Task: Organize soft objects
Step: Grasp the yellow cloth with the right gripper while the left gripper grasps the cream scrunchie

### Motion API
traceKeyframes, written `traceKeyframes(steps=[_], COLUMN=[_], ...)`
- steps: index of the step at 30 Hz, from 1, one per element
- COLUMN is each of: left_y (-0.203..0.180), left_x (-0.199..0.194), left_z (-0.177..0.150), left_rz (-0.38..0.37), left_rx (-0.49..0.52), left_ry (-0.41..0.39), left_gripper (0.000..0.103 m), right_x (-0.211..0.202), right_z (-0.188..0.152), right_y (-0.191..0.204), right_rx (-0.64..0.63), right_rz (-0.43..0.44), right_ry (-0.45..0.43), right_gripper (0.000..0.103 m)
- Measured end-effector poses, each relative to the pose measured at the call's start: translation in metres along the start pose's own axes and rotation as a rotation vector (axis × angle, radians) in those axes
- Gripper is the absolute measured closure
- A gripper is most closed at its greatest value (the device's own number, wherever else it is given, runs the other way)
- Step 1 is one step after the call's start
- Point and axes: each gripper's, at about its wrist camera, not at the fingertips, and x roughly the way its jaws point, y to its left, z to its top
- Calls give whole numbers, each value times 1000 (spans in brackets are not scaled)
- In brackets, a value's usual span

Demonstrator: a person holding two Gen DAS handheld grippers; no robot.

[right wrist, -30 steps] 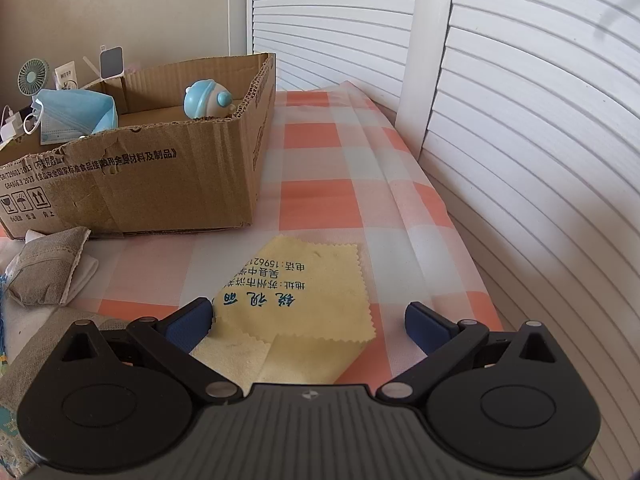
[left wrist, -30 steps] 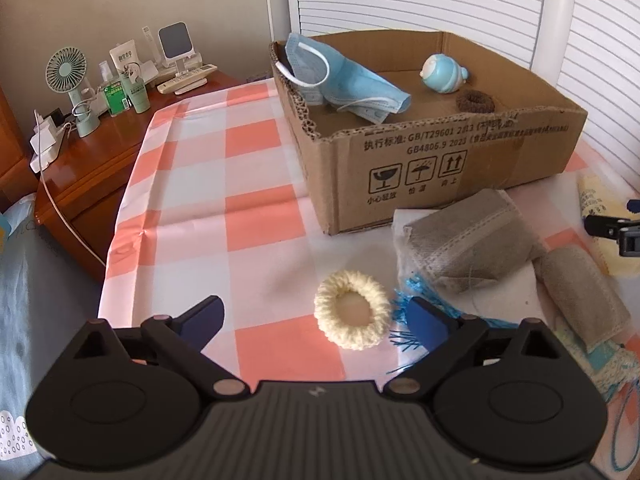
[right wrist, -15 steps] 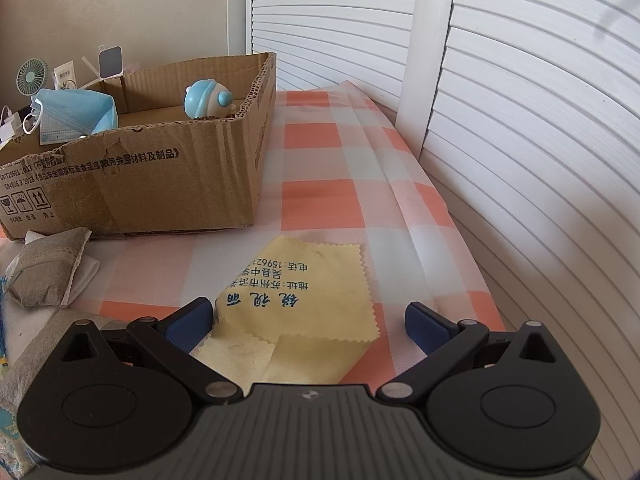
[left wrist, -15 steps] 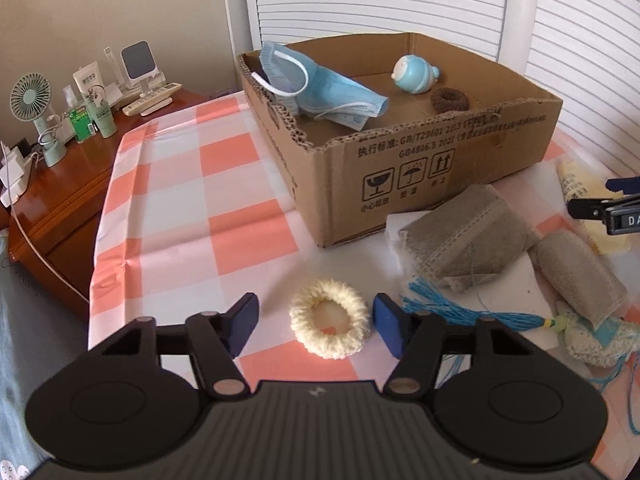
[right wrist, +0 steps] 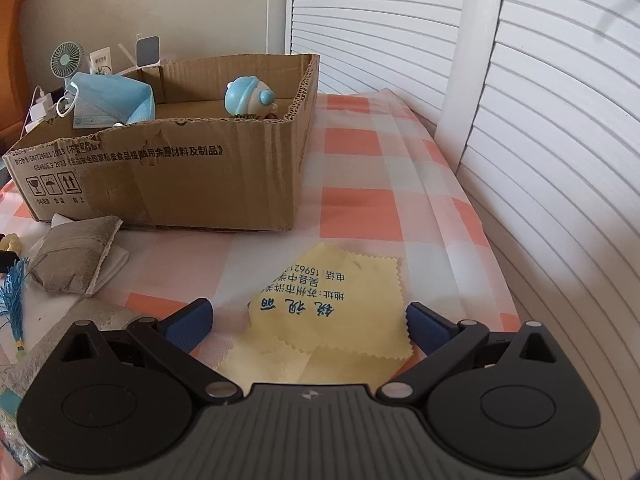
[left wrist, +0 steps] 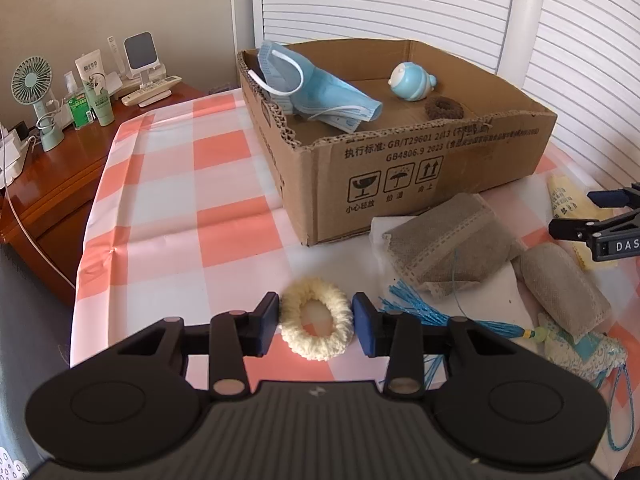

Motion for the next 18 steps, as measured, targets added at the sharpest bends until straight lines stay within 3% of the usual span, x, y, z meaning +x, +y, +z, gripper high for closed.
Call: traceKeyframes(steps=[2, 14, 18], left_y=[0, 0, 0], left_x=[0, -1, -2], left_z=[0, -1, -1], left_rz=[0, -1, -2], left_rx=[-1, -4, -1], left_ry=[0, 0, -1], left_gripper=[64, 65, 65], right_x=[0, -12, -14], right_z=[2, 9, 13], right_y=[3, 7, -1], right_rx=[-14, -35, 7], right_rz=[5, 2, 45], right_ry=[0, 13, 32], right_gripper=[2, 78, 79])
